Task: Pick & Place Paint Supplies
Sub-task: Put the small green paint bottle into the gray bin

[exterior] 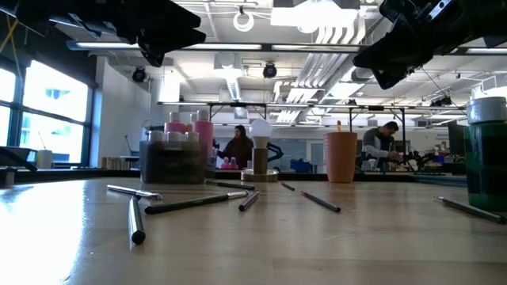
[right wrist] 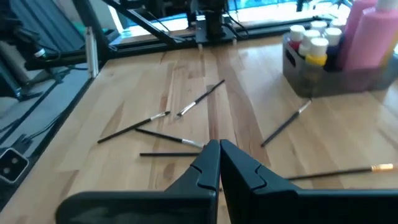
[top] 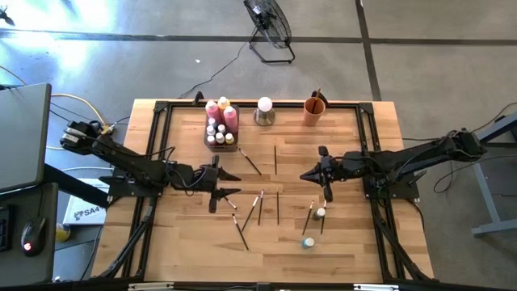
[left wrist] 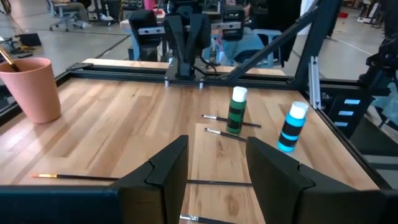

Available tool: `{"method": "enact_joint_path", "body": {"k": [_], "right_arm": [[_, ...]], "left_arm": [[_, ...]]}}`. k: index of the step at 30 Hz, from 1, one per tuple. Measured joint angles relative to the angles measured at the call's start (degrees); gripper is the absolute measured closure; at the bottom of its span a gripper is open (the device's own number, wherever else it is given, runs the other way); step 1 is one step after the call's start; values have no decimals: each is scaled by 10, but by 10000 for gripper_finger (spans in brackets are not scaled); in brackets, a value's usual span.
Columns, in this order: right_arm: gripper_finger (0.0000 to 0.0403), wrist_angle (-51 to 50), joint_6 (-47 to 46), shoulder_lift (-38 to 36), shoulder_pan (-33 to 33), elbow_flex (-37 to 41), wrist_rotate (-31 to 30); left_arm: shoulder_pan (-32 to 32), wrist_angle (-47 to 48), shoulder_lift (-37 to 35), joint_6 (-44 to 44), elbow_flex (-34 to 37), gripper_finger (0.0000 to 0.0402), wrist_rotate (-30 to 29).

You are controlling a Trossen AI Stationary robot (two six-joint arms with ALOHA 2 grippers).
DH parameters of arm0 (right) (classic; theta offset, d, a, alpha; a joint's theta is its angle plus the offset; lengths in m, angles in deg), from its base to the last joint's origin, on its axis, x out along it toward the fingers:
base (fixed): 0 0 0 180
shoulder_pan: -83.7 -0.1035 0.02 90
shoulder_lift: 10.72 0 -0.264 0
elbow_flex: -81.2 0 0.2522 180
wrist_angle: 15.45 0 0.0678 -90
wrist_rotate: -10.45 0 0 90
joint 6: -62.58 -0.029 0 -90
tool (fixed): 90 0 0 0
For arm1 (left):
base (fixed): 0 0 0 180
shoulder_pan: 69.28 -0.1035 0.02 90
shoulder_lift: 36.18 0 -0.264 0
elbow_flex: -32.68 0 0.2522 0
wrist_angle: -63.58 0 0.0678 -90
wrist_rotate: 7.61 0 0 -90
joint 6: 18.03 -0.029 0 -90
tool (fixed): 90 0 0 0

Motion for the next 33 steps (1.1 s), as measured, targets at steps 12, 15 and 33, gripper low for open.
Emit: {"method": "enact_joint_path", "body": {"k": [12, 15, 33], "right_arm": [[399, -218, -104, 0, -113, -99, -153], [399, -286, -136, 0, -138, -137, -166], [399, -496, -486, 67, -255, -153, -49]], "left_arm": [[0, 14, 0, -6, 0, 242, -21], [0, 14, 0, -6, 0, 242, -22], [0, 28, 0, -6, 0, 242, -24]]}}
